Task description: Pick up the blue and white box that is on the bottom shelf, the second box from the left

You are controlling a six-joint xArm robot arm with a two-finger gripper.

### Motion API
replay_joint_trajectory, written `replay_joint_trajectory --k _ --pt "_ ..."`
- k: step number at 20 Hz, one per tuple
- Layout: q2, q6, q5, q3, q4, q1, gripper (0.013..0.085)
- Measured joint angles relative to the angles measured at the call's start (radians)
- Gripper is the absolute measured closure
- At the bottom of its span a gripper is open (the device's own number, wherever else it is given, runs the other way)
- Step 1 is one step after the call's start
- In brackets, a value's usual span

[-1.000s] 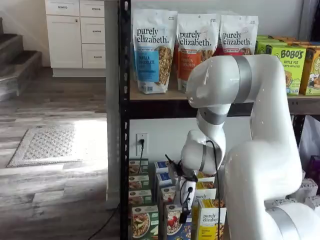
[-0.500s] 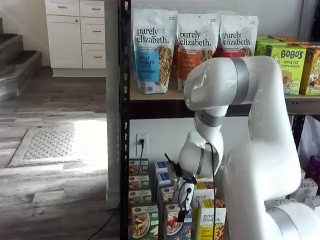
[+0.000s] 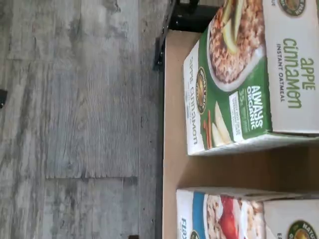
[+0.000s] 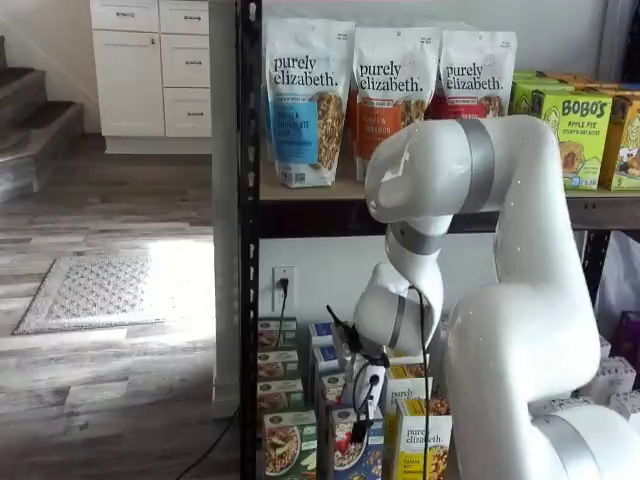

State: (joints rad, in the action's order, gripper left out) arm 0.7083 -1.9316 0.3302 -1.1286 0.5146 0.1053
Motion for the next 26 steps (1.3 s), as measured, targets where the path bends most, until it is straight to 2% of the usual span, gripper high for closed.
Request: replay_joint_trajectory --k 2,4,9,14,19,24,26 --pt "0.006 -0.014 0.009 -0.010 0.018 0.001 0.0130" --pt "0.009 -0.004 0.006 -0.015 0.007 0.001 0.0130" --pt "0.029 -0.020 -0.006 -0.041 0.022 -0.002 0.0130" --pt "0.065 0.003 -0.005 -0.085 -0.008 -0.008 0.0130" --pt "0.106 0.005 0.006 -0.133 -0.019 -0.018 0.0130" --pt "0.135 -0.028 0.016 -0.173 0.007 -0.030 0.0130" --pt "0.150 -0.030 0.024 -0.196 0.003 -0.038 0.0130"
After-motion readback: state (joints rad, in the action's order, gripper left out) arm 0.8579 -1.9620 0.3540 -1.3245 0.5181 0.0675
